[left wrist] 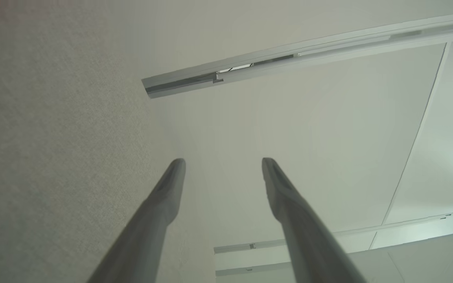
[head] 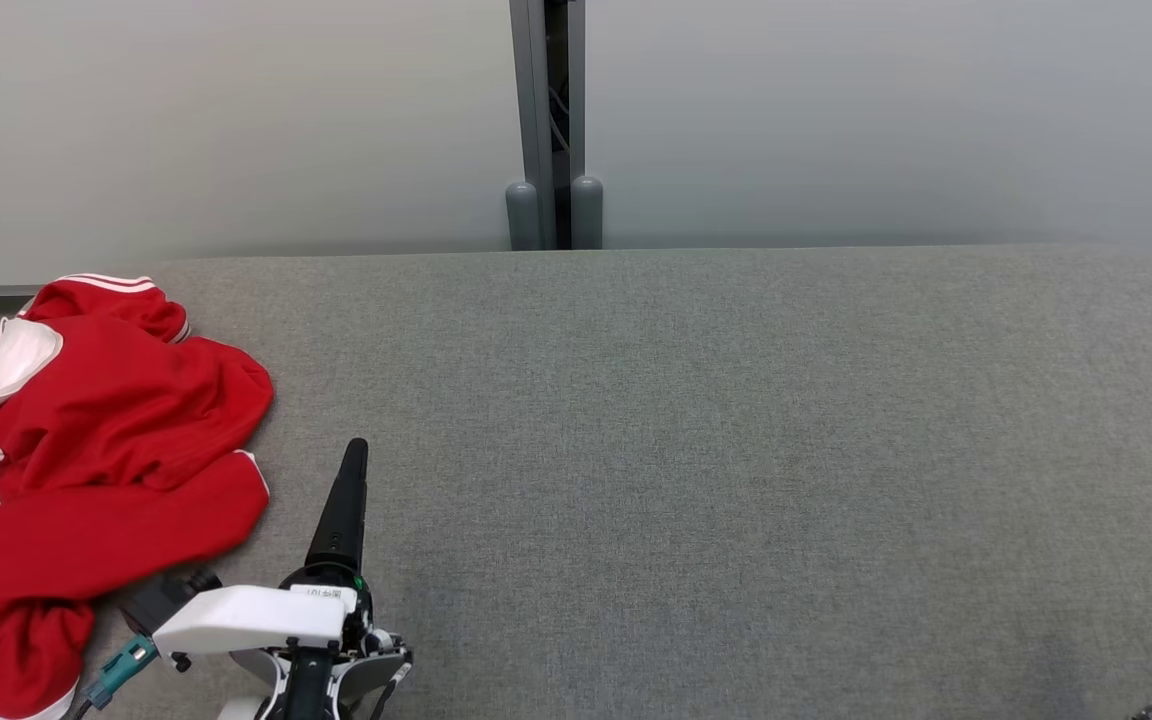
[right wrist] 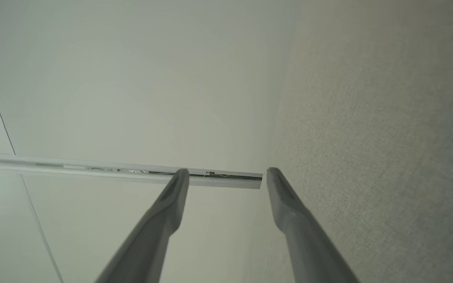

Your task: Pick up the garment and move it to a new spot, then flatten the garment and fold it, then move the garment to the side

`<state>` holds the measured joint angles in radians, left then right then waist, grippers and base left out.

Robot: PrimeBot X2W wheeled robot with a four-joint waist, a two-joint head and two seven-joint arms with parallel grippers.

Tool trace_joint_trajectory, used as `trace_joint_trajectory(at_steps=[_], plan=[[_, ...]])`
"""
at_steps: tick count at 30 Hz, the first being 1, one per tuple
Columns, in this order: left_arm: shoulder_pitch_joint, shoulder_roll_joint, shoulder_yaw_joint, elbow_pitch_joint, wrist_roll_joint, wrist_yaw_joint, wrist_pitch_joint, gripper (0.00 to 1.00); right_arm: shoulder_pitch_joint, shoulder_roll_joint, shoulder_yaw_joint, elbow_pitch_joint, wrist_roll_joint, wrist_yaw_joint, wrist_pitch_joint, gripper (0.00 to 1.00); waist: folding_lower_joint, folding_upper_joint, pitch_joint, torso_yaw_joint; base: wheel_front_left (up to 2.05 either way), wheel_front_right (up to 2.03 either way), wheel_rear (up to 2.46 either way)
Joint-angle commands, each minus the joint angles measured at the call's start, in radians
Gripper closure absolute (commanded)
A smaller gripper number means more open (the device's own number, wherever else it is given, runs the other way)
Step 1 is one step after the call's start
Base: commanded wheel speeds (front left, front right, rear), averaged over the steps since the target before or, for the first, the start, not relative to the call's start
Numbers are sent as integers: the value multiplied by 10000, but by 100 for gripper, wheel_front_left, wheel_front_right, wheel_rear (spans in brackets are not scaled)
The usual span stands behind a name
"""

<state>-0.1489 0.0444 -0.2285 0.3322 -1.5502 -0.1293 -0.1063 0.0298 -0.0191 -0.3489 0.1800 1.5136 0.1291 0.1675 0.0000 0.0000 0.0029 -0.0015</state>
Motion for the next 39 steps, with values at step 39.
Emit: trace_joint_trajectory(at_steps=[39], plan=[[860,169,1152,-1481,8231,961,-765,0,-162,-257,2569,-1023,-7215,12,-2110,0,0,0,-34,-3,0,0,0]])
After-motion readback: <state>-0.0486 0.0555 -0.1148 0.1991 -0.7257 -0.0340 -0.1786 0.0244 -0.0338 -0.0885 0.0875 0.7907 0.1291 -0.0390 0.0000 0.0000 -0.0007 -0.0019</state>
